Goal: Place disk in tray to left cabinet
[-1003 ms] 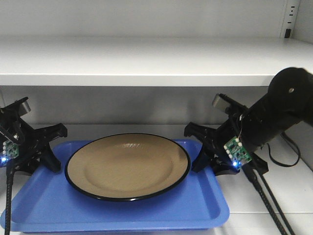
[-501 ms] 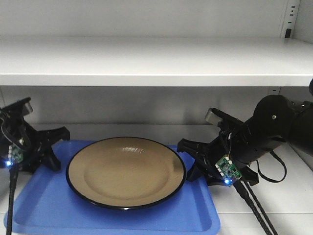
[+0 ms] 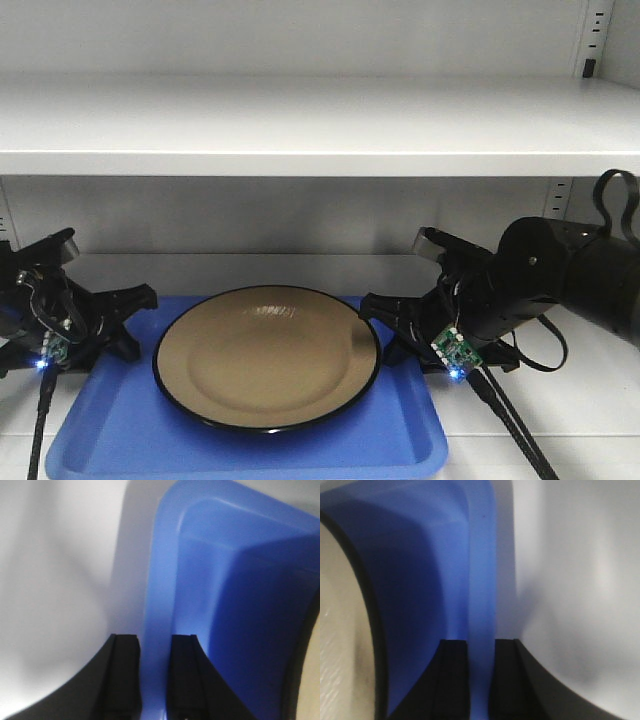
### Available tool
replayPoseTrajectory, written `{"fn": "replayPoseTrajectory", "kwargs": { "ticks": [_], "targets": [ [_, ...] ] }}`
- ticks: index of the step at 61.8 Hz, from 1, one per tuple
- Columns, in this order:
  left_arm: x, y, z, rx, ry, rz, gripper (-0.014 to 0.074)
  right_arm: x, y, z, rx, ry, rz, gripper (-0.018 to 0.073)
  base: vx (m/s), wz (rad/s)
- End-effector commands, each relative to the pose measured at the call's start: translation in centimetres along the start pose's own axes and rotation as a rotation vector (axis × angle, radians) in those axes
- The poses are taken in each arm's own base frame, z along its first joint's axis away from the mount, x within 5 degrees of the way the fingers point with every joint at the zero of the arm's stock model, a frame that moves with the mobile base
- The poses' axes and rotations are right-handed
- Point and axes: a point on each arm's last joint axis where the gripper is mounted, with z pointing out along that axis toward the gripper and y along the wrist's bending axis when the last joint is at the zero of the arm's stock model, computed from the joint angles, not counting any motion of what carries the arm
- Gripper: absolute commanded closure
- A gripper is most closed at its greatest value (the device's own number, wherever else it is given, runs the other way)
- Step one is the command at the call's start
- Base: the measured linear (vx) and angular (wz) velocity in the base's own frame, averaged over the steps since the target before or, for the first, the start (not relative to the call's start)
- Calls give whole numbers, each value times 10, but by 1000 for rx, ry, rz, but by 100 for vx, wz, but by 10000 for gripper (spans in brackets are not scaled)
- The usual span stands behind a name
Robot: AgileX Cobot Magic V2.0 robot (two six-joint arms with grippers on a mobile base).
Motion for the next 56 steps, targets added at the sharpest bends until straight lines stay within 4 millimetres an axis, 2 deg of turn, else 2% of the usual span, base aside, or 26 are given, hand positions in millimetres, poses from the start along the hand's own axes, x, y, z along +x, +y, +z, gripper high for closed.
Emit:
{"fn": "replayPoseTrajectory", "kwargs": {
  "ticks": [1, 14, 22, 36, 46, 56],
  "targets": [
    [-15, -14, -23, 81, -166, -14, 596, -16, 11, -22, -52, -154, -24, 561, 0, 0],
    [-18, -9, 1, 63, -144, -27, 596, -16, 5, 1, -24, -128, -27, 561, 0, 0],
    [-21, -6, 13, 59, -154, -34, 596, -16, 3, 8, -14, -120, -29, 559, 0, 0],
    [-24, -7, 13, 66, -186, -34, 580, -20, 2, 8, -9, -165, -49, 529, 0, 0],
    [-22, -7, 14, 60, -160, -33, 512, -20, 2, 8, -12, -161, -45, 448, 0, 0],
    [-21, -7, 11, 57, -149, -30, 374, -20, 2, 8, -10, -159, -45, 277, 0, 0]
  ]
}}
